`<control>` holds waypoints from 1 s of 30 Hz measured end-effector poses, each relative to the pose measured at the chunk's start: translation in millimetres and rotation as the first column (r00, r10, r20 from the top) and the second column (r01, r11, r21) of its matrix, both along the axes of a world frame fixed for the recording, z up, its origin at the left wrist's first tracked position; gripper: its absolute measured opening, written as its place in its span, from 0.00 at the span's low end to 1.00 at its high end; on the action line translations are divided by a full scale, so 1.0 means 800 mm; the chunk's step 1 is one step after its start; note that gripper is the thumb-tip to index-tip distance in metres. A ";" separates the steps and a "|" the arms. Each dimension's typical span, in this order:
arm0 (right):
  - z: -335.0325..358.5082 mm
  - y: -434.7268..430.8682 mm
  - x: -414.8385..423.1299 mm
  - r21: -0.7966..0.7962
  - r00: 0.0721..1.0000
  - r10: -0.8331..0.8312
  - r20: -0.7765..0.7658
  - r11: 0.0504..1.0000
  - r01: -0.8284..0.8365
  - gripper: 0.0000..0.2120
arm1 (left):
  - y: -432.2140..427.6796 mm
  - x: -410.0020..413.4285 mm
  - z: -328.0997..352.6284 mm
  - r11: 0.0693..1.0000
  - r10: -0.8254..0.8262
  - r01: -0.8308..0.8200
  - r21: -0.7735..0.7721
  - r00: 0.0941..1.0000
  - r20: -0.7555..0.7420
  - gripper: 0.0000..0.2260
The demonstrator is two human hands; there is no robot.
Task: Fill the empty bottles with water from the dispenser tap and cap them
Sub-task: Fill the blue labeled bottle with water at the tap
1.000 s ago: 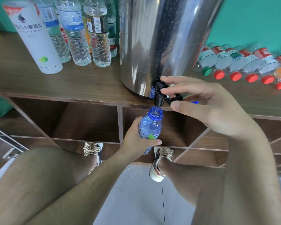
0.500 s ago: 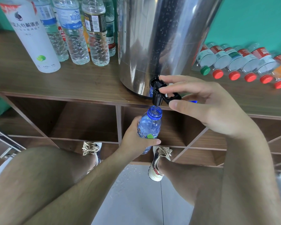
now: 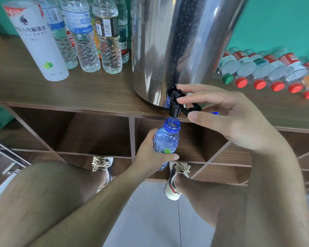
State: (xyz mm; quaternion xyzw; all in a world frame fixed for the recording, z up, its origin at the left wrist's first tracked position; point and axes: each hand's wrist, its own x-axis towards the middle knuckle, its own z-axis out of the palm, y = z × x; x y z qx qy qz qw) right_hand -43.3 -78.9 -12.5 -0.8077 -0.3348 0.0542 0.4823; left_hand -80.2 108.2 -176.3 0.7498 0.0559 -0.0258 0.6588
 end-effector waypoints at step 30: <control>-0.001 0.000 0.001 0.001 1.000 0.006 -0.009 1.000 -0.006 0.14 | 0.000 0.001 -0.007 1.000 0.006 -0.006 -0.015 1.000 -0.003 0.35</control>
